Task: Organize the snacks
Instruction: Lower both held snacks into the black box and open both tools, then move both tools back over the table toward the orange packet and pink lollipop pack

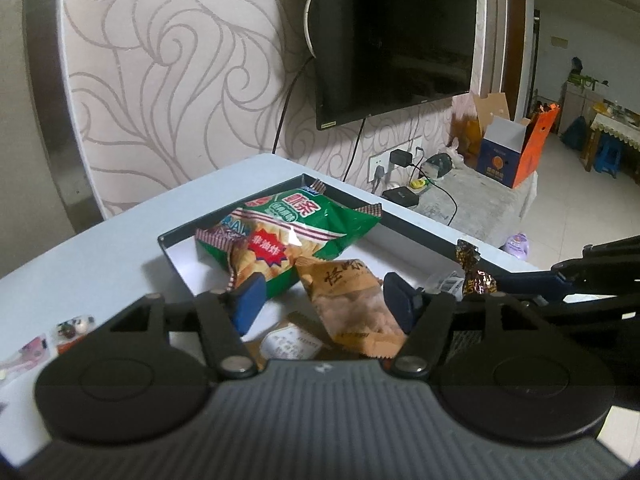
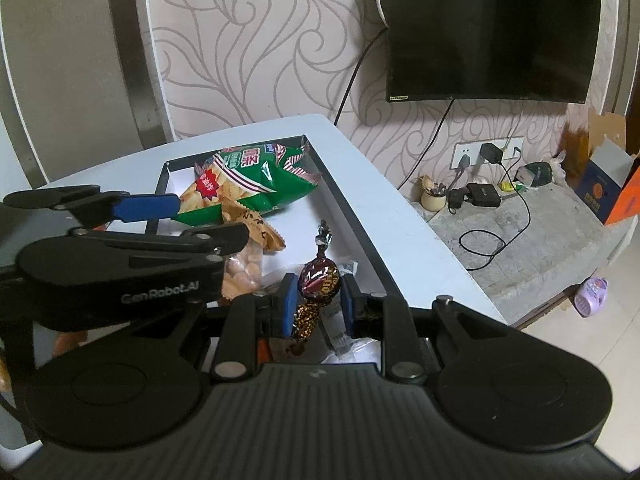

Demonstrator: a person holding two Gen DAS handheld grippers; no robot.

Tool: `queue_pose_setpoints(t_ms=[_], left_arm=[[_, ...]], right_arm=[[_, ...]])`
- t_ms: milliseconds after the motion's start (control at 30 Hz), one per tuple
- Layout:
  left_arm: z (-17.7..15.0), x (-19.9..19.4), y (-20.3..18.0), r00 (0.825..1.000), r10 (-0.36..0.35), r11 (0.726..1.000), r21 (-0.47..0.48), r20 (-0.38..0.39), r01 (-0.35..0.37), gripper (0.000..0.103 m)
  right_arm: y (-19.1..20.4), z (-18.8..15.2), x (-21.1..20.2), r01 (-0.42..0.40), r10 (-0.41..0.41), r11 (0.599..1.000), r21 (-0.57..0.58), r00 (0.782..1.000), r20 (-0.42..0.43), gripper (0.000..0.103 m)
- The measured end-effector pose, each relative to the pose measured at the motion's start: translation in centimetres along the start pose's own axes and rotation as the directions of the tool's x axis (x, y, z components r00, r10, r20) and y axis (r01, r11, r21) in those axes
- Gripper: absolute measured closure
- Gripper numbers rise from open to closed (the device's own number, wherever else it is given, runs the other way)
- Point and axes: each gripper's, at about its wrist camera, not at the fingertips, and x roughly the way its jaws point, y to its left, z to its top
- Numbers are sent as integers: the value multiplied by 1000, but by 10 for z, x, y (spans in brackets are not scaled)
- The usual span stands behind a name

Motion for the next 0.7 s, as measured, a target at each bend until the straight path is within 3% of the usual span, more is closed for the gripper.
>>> queue_pose_setpoints(t_ms=[667,700], left_arm=[[-11,-37,17,999,43,994,-97,5,-42,35],[-12,-39,17,999,45,994,-100,7,-44,35]], right_arm=[[14,-8,-12,-54,54,999,2,998,11,74],[14,-8,-13,-54,54,999,3,999,8,69]])
